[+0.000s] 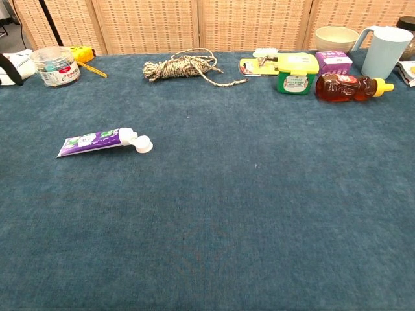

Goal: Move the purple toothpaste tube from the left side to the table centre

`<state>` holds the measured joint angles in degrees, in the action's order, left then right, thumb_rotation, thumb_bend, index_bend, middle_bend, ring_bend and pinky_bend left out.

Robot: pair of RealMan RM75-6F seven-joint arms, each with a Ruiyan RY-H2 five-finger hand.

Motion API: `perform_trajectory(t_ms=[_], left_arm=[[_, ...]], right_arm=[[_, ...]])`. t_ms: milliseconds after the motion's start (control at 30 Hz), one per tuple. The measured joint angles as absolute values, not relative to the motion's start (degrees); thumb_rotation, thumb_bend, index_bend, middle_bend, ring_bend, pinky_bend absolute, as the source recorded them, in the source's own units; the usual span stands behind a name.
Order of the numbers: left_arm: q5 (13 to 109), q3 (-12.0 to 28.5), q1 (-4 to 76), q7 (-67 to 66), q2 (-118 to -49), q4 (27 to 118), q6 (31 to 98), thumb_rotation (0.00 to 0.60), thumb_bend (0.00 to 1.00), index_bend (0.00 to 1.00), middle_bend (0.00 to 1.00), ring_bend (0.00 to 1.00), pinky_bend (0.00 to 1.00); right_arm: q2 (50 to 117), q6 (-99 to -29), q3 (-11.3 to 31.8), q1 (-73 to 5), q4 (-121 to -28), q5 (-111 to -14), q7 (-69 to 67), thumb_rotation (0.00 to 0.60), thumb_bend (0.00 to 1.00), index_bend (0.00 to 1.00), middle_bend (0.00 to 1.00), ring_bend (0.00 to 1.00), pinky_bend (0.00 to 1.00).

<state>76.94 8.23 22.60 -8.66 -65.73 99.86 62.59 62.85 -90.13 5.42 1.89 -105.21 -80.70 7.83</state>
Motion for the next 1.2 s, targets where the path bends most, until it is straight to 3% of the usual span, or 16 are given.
perform_trajectory(t_ms=[433, 1067, 1200], left_arm=[[68.32, 10.1, 32.15, -13.24, -76.2, 92.17, 52.81, 0.6, 0.25, 0.31, 0.25, 0.26, 0.25], [56.54, 10.65, 39.07, -17.82, -87.94, 82.61, 48.71, 0.6, 0.26, 0.28, 0.22, 0.24, 0.25], [55.91, 10.67, 39.85, -17.97, -88.67, 81.84, 48.57, 0.6, 0.31, 0.28, 0.22, 0.24, 0.25]], right_arm=[[63.07, -90.27, 5.3, 2.27, -104.86, -80.07, 7.93, 0.6, 0.0, 0.02, 0.0, 0.0, 0.0], [62.45, -91.4, 5.32, 3.5, -104.33, -79.33, 6.94, 0.6, 0.0, 0.02, 0.0, 0.0, 0.0], [62.25, -91.69, 5.3, 3.84, -104.29, -79.19, 6.8, 0.6, 0.0, 0.02, 0.0, 0.0, 0.0]])
